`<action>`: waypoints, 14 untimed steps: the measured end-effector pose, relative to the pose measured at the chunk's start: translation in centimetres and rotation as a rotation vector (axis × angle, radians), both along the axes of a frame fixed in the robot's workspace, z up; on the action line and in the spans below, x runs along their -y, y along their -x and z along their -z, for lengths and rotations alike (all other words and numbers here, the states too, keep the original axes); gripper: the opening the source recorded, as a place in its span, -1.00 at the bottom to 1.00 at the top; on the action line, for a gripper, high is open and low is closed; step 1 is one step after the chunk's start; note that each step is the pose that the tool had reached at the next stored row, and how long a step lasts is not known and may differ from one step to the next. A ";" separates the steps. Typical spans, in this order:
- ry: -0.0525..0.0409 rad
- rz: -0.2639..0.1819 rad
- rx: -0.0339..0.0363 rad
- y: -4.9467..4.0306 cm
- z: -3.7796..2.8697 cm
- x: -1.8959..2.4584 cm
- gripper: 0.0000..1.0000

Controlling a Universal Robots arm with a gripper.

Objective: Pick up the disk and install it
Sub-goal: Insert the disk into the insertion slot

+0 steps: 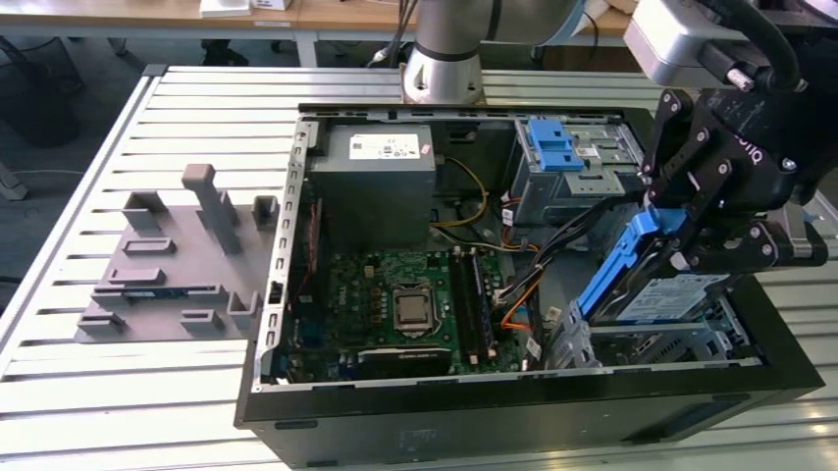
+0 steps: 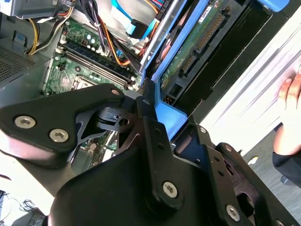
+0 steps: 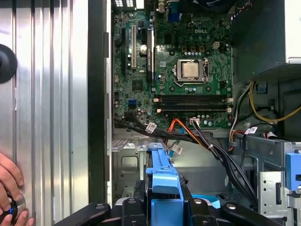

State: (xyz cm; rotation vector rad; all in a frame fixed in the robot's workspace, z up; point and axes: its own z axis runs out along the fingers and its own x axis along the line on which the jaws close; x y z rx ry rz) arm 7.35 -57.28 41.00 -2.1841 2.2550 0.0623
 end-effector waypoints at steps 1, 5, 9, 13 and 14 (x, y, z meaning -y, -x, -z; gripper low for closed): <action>0.0001 0.000 0.0000 0.00 0.05 0.00 -0.27; 0.0001 0.000 0.0000 0.00 0.25 0.00 -0.27; 0.0000 0.000 0.0000 0.00 0.47 0.00 -0.27; 0.0001 0.000 0.0000 0.00 0.68 0.00 -0.27; 0.0000 0.000 0.0000 0.00 0.73 0.00 -0.27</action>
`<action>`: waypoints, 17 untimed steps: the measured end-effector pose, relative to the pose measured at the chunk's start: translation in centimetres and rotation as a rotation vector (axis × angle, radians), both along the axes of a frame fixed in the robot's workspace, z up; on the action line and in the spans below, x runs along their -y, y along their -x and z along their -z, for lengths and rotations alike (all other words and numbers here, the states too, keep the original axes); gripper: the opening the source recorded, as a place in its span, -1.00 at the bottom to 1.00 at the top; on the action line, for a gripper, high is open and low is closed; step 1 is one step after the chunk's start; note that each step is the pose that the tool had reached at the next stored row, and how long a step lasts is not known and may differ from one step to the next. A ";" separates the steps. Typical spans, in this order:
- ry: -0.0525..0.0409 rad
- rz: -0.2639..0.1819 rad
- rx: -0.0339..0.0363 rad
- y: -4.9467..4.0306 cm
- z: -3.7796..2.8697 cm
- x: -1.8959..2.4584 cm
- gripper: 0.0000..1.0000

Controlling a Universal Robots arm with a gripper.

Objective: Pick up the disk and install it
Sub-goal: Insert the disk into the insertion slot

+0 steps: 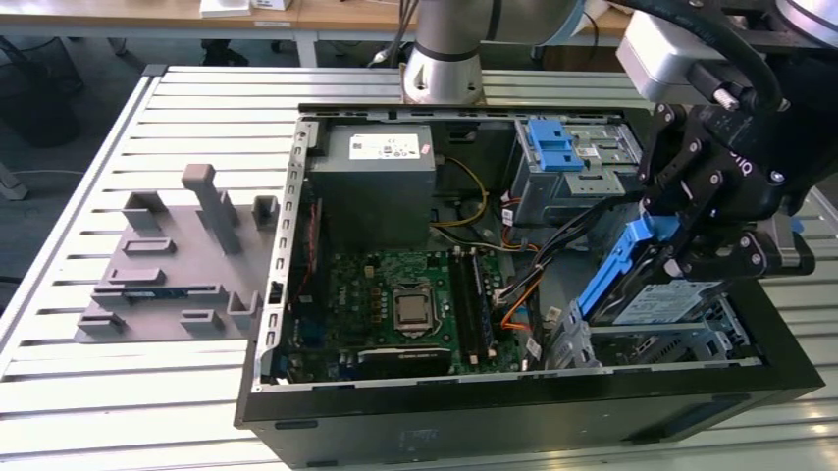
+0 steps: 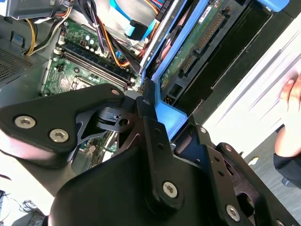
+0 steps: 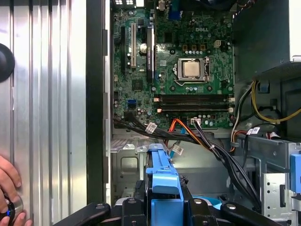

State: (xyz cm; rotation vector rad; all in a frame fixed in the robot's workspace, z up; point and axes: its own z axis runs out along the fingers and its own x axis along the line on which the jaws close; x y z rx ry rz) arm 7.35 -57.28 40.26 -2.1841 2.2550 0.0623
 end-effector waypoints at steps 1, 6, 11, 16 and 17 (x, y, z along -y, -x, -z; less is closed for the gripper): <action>0.0000 0.000 0.0000 0.00 0.05 0.00 -0.27; 0.0001 0.000 0.0000 0.00 0.32 0.00 -0.27; 0.0000 0.000 0.0000 0.00 0.59 0.00 -0.27; 0.0000 0.000 0.0000 0.00 0.83 0.00 -0.27; 0.0000 0.000 0.0000 0.00 0.88 0.00 -0.27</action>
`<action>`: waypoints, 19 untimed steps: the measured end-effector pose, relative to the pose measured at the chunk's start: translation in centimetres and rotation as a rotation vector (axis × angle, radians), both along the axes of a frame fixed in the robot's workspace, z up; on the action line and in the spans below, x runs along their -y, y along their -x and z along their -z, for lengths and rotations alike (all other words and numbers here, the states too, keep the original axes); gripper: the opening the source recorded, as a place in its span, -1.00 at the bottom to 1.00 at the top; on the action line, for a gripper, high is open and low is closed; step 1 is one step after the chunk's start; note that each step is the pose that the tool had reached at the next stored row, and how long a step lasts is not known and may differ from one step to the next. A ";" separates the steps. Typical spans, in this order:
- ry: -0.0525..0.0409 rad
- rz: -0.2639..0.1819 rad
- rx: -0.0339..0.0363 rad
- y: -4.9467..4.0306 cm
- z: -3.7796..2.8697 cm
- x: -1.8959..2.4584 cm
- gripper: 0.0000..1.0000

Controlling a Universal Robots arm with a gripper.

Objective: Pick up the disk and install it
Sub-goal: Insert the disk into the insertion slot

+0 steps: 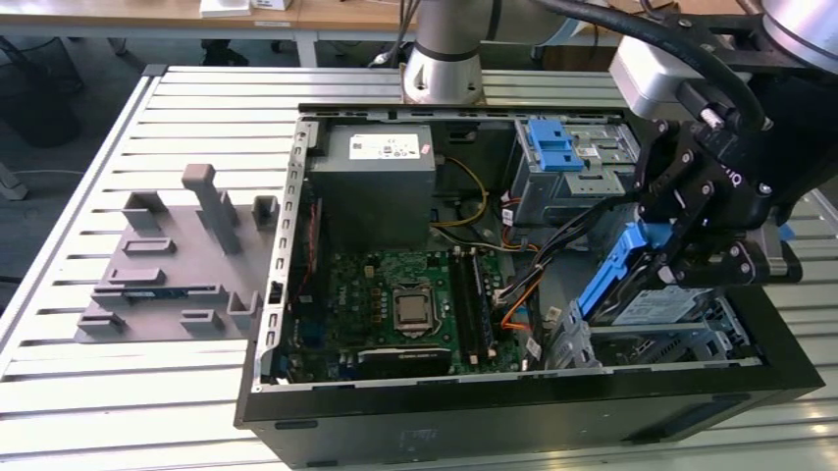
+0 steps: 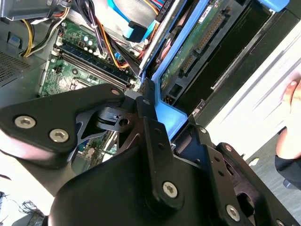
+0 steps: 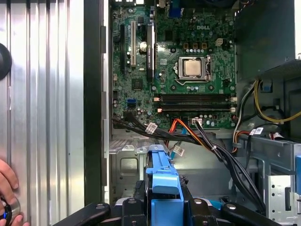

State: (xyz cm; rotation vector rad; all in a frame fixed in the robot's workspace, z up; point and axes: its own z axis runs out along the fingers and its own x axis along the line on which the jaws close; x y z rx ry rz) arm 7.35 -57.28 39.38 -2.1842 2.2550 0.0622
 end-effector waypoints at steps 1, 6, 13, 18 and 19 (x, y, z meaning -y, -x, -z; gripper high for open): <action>0.0001 0.000 0.0000 0.00 0.05 0.00 -0.27; 0.0001 0.000 0.0000 0.00 0.38 0.00 -0.27; 0.0001 0.000 0.0000 0.00 0.78 0.00 -0.27; 0.0000 0.000 0.0000 0.00 1.10 0.00 -0.27; 0.0001 0.000 0.0000 0.00 1.16 0.00 -0.27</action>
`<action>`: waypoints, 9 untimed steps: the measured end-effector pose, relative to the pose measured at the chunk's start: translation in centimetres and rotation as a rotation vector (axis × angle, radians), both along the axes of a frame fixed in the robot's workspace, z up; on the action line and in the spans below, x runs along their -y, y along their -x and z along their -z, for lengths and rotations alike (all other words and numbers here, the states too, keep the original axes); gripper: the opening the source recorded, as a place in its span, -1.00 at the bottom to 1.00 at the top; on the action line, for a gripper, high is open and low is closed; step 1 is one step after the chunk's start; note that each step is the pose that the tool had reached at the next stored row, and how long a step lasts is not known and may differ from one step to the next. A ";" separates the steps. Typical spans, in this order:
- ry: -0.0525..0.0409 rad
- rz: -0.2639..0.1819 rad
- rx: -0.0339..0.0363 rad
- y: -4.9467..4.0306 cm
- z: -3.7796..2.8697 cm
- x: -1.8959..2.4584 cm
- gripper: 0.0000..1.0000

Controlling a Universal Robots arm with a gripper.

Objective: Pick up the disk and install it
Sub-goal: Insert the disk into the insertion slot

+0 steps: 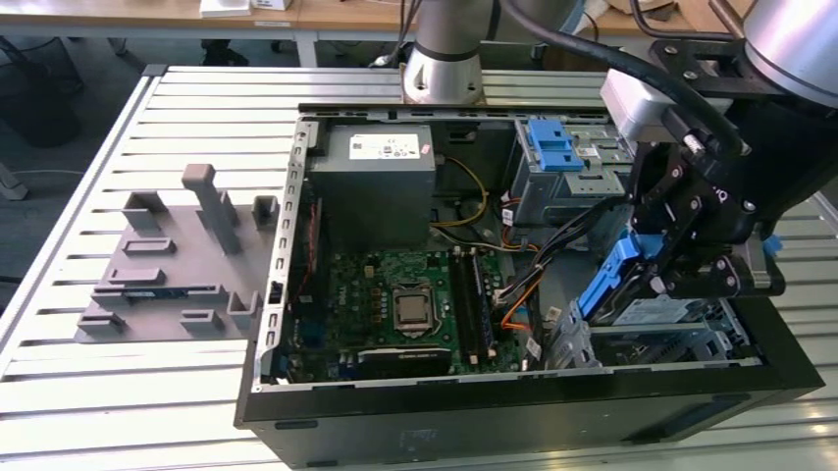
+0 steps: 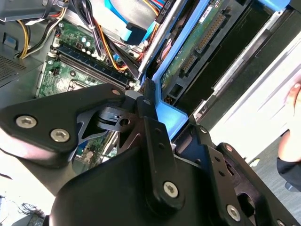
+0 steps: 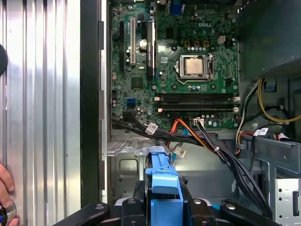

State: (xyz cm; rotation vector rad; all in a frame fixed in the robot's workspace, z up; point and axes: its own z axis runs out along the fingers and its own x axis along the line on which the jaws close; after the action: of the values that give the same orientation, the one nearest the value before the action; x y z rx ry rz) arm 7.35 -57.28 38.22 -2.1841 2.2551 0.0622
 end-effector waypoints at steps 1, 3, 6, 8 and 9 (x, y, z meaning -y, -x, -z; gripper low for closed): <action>0.0001 0.000 0.0000 0.00 0.06 0.00 -0.27; 0.0000 0.000 0.0000 0.00 0.18 0.00 -0.27; 0.0001 0.000 0.0000 0.00 0.30 0.00 -0.27; 0.0001 0.000 0.0000 0.00 0.33 0.00 -0.27; 0.0000 0.000 0.0000 0.00 0.35 0.00 -0.27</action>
State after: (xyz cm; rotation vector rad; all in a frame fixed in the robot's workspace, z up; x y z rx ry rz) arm 7.35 -57.28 37.87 -2.1841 2.2550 0.0622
